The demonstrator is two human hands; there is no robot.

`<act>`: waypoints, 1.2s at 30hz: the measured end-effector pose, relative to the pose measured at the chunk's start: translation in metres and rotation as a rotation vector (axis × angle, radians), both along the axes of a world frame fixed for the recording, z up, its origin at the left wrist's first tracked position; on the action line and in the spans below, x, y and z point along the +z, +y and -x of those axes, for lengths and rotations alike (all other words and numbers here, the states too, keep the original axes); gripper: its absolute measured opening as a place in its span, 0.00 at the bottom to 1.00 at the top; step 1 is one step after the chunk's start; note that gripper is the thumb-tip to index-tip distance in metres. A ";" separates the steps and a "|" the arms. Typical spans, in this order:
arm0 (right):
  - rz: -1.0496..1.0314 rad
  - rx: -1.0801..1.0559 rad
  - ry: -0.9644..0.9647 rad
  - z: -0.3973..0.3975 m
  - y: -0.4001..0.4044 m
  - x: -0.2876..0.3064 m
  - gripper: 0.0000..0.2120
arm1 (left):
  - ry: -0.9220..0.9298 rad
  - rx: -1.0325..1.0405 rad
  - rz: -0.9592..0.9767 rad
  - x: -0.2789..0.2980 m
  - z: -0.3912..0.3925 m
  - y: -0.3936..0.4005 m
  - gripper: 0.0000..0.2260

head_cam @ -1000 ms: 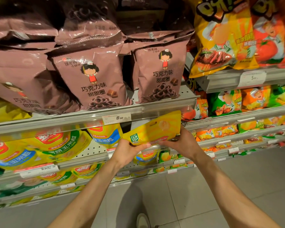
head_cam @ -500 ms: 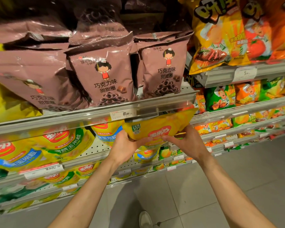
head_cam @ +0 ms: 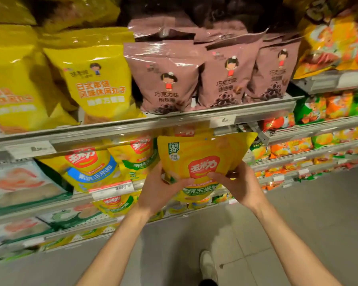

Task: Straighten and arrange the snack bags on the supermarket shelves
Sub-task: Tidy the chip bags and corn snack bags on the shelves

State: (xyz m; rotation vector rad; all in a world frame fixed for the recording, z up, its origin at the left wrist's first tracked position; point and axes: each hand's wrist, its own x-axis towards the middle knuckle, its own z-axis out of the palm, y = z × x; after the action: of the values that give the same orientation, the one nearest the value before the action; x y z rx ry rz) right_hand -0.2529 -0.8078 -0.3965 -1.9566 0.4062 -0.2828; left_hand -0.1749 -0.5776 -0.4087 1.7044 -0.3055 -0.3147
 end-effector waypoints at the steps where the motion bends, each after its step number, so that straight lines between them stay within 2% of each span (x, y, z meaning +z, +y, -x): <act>1: -0.014 0.013 0.009 -0.001 0.018 -0.002 0.30 | 0.008 0.008 -0.008 -0.004 0.002 0.018 0.25; 4: -0.055 0.072 0.029 -0.009 0.072 -0.009 0.18 | 0.051 0.081 -0.017 -0.015 0.006 0.069 0.35; 7: -0.050 0.136 0.064 -0.023 0.118 -0.025 0.16 | 0.096 0.169 -0.002 -0.029 0.010 0.113 0.39; 11: -0.066 0.244 0.070 -0.041 0.167 -0.040 0.19 | 0.124 0.242 0.045 -0.046 0.013 0.163 0.33; 15: 0.041 0.409 0.054 -0.059 0.200 -0.047 0.24 | 0.126 0.381 0.004 -0.063 0.016 0.203 0.29; 18: 0.212 0.493 0.058 -0.075 0.199 -0.054 0.27 | 0.132 0.487 -0.004 -0.080 0.018 0.228 0.27; 21: 0.684 0.473 -0.118 -0.092 0.194 -0.056 0.23 | 0.120 0.574 -0.032 -0.091 0.019 0.248 0.29; 23: 1.017 0.513 -0.309 -0.107 0.198 -0.056 0.15 | 0.106 0.626 -0.035 -0.095 0.020 0.258 0.31; 25: 1.272 0.589 -0.452 -0.124 0.203 -0.057 0.15 | 0.095 0.670 -0.027 -0.095 0.019 0.265 0.32; 28: 1.258 0.661 -0.386 -0.143 0.214 -0.057 0.24 | 0.089 0.703 -0.025 -0.091 0.015 0.271 0.30; 31: 1.270 0.596 -0.314 -0.151 0.220 -0.058 0.22 | 0.081 0.704 -0.020 -0.087 0.010 0.273 0.28; 36: 1.250 0.545 -0.175 -0.148 0.221 -0.058 0.20 | 0.068 0.711 -0.012 -0.084 0.003 0.275 0.33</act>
State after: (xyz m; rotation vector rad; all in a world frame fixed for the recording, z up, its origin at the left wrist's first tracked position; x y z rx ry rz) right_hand -0.1054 -0.5873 -0.4550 -3.0977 -0.5923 -0.3887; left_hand -0.1783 -0.3026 -0.4926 1.6961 0.3562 0.1527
